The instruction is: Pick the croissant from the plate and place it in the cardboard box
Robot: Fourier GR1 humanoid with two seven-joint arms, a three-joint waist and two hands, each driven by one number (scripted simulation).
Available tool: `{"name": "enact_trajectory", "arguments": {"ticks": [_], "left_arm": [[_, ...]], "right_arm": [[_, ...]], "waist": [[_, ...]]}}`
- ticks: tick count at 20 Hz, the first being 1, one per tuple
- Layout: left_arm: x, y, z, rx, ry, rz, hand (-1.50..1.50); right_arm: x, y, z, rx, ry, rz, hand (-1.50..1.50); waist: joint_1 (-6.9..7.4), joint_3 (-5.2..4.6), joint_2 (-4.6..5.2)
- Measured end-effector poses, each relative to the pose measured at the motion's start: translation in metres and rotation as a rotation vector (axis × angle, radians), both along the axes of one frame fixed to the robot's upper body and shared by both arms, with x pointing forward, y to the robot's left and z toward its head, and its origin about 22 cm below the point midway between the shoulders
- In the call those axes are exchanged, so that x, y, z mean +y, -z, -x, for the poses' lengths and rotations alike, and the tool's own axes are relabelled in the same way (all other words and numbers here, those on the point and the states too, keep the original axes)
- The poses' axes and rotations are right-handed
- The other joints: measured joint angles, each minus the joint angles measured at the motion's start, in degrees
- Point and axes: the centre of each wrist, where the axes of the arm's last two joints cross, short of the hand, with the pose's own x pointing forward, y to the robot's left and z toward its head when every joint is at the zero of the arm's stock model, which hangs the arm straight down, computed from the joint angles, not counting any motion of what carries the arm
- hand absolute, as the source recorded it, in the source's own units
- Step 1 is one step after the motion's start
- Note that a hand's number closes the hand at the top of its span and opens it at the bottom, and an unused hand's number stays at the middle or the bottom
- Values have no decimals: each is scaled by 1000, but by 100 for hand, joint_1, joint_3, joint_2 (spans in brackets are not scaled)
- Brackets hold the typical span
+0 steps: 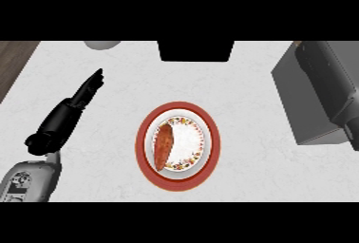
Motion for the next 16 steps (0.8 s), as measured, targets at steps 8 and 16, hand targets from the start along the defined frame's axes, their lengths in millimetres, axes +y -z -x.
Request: {"name": "enact_trajectory", "arguments": {"ticks": [8, 16], "left_arm": [[-2, 2, 3, 3, -9, 7, 0], [-4, 1, 4, 6, -17, 2, 0]], "right_arm": [[-72, 18, 11, 273, 36, -147, 150], [-127, 47, 33, 509, 7, -299, -150]], "waist": [[-27, 3, -6], [-67, 3, -22]]}}
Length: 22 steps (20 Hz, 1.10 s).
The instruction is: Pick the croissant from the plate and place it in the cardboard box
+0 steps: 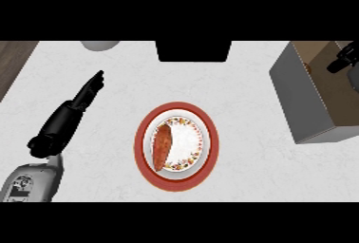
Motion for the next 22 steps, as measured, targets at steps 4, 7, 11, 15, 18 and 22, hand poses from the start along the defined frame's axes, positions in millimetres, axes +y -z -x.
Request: {"name": "enact_trajectory", "arguments": {"ticks": [4, 7, 11, 15, 18, 22], "left_arm": [[4, -1, -1, -3, 0, -1, 0], [7, -2, -1, 2, -6, -2, 0], [6, 0, 1, 2, -6, 3, 0], [7, 1, 1, 6, -14, 5, 0], [12, 2, 1, 4, -18, 2, 0], [13, 3, 1, 8, -19, -1, 0]], "right_arm": [[-12, 10, 8, 45, -67, -98, -150], [-16, 13, 12, 3, -145, -140, -150], [-16, -1, 12, -236, -203, -171, -150], [-16, -21, 11, -608, -145, -302, -150], [-29, -28, 18, -825, -55, -406, -150], [-54, -11, 38, -1000, 56, -467, -150]], "waist": [[-11, -1, -5], [-41, -4, -21], [-45, 3, -20], [-102, 18, -33], [-125, 17, -27], [-117, 10, -23]]}}
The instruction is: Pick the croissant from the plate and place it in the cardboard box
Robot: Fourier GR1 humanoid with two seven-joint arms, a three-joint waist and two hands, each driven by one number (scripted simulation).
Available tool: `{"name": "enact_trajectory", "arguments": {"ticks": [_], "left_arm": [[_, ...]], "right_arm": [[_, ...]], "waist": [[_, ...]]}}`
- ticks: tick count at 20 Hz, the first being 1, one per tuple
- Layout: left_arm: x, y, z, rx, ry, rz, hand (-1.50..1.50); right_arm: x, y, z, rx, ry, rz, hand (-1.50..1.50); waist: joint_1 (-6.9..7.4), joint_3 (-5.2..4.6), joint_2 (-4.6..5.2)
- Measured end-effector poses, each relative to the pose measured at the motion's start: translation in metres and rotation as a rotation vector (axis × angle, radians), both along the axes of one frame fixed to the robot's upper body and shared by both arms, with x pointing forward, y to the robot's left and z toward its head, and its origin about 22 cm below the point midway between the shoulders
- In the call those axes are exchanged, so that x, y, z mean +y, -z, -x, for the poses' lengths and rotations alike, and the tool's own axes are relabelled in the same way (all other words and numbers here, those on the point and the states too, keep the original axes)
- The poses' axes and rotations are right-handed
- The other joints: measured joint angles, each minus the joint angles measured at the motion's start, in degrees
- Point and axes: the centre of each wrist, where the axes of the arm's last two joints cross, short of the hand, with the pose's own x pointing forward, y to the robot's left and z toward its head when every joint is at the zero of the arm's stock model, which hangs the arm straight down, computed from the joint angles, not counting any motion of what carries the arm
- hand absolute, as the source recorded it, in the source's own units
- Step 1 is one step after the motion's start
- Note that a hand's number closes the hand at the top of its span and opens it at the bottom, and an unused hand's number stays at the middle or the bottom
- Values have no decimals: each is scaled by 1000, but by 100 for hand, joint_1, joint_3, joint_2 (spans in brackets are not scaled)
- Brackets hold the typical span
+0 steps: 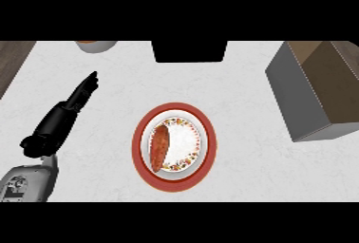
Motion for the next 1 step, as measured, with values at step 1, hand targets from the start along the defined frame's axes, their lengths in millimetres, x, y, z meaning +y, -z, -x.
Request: {"name": "enact_trajectory", "arguments": {"ticks": [1], "left_arm": [[0, 0, 0, -2, 2, 0, 0]], "right_arm": [[-6, 8, 6, -26, 23, -13, -150]], "waist": [[4, -3, 0]]}}
